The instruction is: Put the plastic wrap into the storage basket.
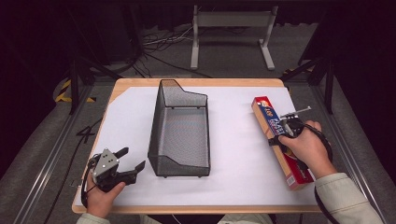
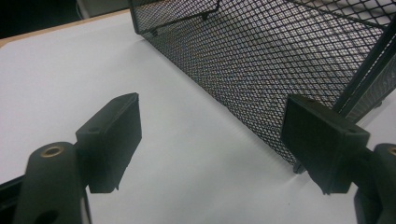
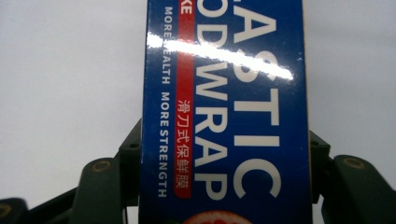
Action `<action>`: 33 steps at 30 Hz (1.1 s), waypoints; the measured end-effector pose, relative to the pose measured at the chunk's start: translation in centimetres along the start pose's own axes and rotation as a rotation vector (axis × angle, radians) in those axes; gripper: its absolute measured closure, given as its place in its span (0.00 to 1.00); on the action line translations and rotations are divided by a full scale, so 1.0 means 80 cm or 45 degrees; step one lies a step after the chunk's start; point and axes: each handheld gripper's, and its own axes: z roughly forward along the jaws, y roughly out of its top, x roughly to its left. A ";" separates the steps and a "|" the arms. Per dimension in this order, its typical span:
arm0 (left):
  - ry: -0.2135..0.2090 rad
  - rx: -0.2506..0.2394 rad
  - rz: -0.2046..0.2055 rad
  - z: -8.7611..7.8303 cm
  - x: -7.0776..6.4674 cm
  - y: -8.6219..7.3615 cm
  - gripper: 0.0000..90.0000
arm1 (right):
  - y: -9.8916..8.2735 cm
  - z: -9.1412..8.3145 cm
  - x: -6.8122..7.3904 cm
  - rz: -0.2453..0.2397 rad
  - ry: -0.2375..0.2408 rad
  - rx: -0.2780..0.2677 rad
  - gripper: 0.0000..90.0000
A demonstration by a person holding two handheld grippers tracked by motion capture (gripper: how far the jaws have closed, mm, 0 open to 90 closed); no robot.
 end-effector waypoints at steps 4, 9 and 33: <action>0.000 -0.001 0.001 0.000 0.000 0.000 0.24 | 0.004 -0.012 0.004 -0.010 0.000 -0.008 0.44; 0.003 -0.003 0.001 0.000 0.000 0.000 0.24 | 0.009 -0.028 0.009 -0.011 0.003 -0.025 0.44; 0.003 0.002 0.005 0.000 -0.001 0.000 0.24 | 0.028 -0.084 0.055 -0.059 0.091 -0.081 0.44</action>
